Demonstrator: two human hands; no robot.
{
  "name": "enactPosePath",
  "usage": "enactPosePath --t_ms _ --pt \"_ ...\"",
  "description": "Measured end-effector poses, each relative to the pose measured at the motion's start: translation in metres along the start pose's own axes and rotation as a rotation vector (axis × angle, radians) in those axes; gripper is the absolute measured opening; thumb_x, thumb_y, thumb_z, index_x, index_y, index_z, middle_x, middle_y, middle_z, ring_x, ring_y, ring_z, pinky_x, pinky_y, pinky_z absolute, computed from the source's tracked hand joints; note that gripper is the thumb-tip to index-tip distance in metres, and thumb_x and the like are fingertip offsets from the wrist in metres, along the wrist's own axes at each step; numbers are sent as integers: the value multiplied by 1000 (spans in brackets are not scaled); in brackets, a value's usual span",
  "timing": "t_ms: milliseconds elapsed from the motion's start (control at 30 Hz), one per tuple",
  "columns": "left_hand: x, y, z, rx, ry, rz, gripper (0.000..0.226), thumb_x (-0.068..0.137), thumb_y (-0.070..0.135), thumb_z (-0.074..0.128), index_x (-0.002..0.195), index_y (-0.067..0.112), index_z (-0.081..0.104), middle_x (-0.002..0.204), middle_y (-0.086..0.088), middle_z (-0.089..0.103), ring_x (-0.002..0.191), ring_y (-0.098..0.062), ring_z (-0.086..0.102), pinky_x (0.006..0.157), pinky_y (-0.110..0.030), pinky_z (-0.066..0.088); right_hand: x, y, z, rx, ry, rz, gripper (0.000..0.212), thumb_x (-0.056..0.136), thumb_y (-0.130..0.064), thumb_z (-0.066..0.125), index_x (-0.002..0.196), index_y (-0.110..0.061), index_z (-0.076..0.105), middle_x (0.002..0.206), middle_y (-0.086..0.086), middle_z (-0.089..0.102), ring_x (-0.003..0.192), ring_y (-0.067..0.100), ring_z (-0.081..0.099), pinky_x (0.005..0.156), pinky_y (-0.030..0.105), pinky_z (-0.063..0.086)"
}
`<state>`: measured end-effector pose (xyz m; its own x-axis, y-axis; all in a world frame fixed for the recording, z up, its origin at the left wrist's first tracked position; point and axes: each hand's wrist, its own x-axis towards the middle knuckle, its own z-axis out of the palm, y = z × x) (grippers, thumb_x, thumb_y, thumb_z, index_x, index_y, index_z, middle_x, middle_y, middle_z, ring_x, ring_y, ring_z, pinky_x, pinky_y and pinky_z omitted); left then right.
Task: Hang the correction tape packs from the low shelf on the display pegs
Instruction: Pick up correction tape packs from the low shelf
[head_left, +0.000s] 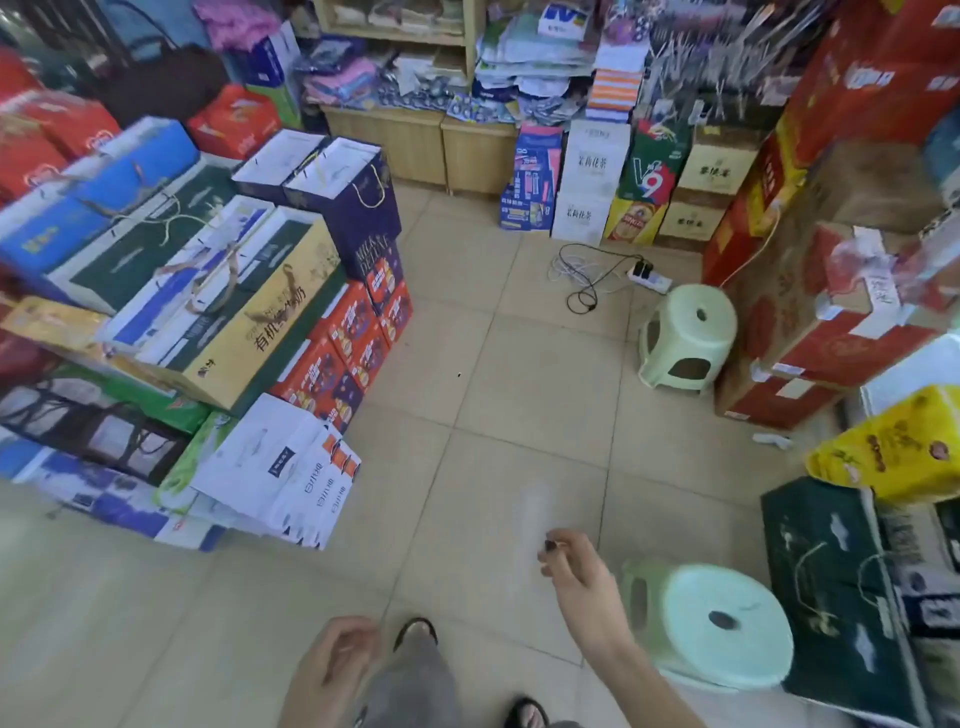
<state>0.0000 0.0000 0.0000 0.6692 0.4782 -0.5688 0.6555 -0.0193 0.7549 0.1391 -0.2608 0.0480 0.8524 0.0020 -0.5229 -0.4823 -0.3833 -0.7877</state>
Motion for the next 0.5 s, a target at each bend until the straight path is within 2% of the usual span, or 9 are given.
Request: enactPosePath --t_ms 67,167,300,367,433,500 --pt "8 4 -4 -28 34 -6 33 90 -5 74 82 27 77 79 -2 82 79 -23 74 65 -15 54 14 -19 6 23 -27 -27 18 101 -18 55 98 -34 63 92 -3 74 92 28 70 90 43 54" --pt "34 26 -7 -122 73 -48 20 97 -13 62 92 5 70 74 -2 80 87 -29 70 63 -16 55 39 -47 15 17 -47 -30 20 101 -18 55 100 -36 63 94 -4 74 96 25 70 93 43 53" --pt "83 78 -18 -204 72 -15 18 100 -10 57 96 2 69 99 -22 77 94 -35 71 84 -37 54 74 -75 34 37 -20 -9 21 102 -14 54 102 -33 63 96 -4 74 95 20 70 97 46 52" --pt "115 109 -29 -208 58 -12 16 103 -5 54 99 1 68 105 -21 75 97 -34 72 93 -43 52 93 -90 45 77 2 23 20 102 -13 54 102 -30 64 99 2 74 93 19 70 100 47 50" --pt "147 141 -41 -199 35 1 15 105 -2 53 102 1 68 107 -18 75 100 -30 73 97 -42 53 108 -106 55 103 23 46 19 102 -13 54 102 -28 64 102 5 75 95 20 70 101 47 49" --pt "179 174 -50 -193 12 16 13 104 1 55 107 -2 67 107 -15 74 101 -28 72 90 -33 54 122 -123 64 115 49 55 18 102 -13 54 102 -29 64 103 5 75 98 21 71 101 48 49"
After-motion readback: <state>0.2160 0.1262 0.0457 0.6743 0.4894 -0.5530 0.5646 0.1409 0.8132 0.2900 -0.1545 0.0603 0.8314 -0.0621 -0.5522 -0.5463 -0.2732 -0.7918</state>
